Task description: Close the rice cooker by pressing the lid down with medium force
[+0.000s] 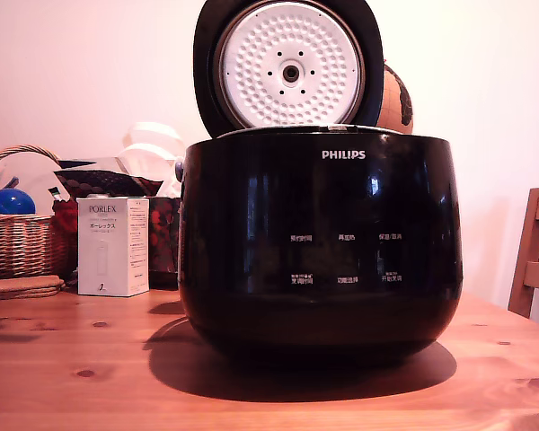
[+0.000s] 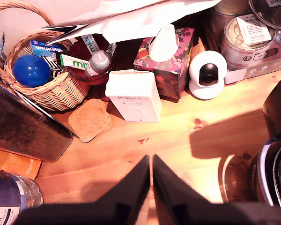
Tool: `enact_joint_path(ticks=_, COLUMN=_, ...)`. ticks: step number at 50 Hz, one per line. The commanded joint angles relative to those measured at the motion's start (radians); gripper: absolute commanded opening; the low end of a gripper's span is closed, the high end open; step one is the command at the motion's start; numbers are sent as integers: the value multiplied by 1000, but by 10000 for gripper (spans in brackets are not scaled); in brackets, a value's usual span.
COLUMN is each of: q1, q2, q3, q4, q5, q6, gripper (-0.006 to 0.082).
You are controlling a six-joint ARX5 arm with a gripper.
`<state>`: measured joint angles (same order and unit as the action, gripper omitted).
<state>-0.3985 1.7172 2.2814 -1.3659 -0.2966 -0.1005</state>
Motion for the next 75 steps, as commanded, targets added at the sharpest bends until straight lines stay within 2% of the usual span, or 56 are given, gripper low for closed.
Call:
enact_joint_path(ticks=1, q1=4, q2=8, q3=2, q4=9, q5=0, q6=30, gripper=-23)
enact_joint_path(ticks=10, q1=4, q2=8, q3=2, q4=9, q5=19, q6=29, gripper=-24)
enact_joint_path(ticks=15, q1=4, q2=8, q3=2, q4=17, q5=66, q6=22, gripper=-23)
enact_joint_path(ticks=25, q1=8, q2=8, q3=3, q4=147, q5=142, q6=28, gripper=-23)
enact_joint_path(ticks=26, q1=10, q2=8, q3=3, q4=159, q5=150, q6=75, gripper=-24)
enact_joint_path(ticks=45, q1=53, q2=11, q3=2, q4=329, q5=449, q6=109, gripper=-24)
enact_joint_path(ticks=55, q1=94, q2=40, q3=2, q4=386, q5=548, q6=108, gripper=-24)
enact_joint_path(ticks=67, q1=164, q2=92, q3=2, q4=498, q5=782, q6=71, gripper=-24)
enact_joint_path(ticks=75, q1=203, q2=152, q3=2, q4=554, q5=902, q6=22, gripper=-24)
